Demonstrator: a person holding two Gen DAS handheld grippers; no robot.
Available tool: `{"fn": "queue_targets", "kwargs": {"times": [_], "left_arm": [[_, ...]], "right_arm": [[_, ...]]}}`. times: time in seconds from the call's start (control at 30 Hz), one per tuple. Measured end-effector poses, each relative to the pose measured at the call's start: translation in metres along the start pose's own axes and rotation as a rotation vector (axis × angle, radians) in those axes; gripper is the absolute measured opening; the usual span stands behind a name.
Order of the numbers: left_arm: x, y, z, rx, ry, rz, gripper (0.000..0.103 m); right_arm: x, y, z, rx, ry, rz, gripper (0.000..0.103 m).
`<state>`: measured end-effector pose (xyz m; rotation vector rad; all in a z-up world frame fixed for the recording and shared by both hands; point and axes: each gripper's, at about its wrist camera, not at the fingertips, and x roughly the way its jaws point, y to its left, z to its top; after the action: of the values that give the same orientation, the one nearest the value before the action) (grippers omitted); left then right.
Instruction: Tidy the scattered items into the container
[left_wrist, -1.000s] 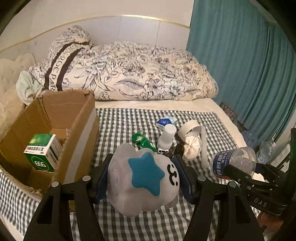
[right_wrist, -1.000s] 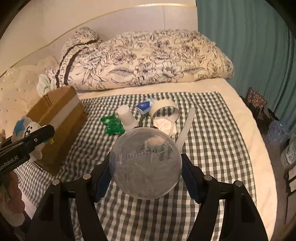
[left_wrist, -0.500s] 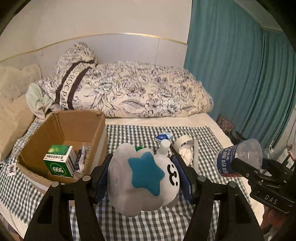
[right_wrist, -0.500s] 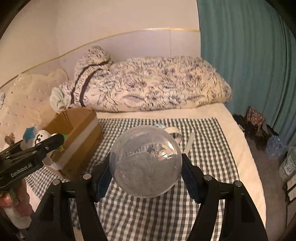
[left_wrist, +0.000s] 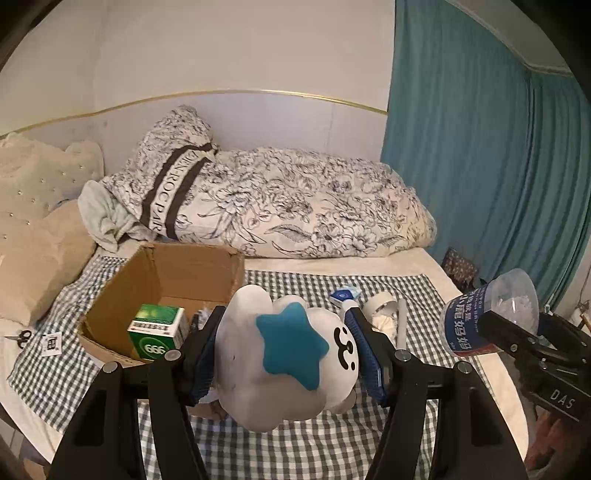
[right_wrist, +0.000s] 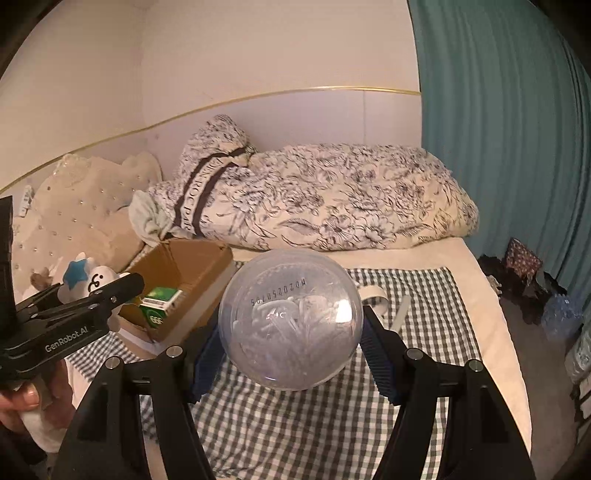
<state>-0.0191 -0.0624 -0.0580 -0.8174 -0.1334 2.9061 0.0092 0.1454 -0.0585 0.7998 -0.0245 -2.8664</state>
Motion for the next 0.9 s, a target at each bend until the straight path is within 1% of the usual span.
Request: {"fn": "queue_targets", "kwargs": {"times": [0.27,0.47,0.67,0.9], "left_arm": [[-0.014,0.016,0.012,0.002,-0.028,0.030,0.066],[-0.021,0.034,0.023,-0.005,-0.049,0.053,0.066],[-0.020,0.054,0.030,-0.015,-0.047,0.076,0.066],[-0.015,0.085,0.036,-0.039,-0.042,0.111,0.066]], "right_arm": [[-0.003,0.020,0.012,-0.011,-0.027,0.028,0.067],[-0.003,0.038,0.027,-0.034,-0.054,0.057,0.067],[0.006,0.058,0.040,-0.052,-0.072,0.098,0.067],[0.023,0.085,0.051,-0.083,-0.073,0.150,0.067]]}}
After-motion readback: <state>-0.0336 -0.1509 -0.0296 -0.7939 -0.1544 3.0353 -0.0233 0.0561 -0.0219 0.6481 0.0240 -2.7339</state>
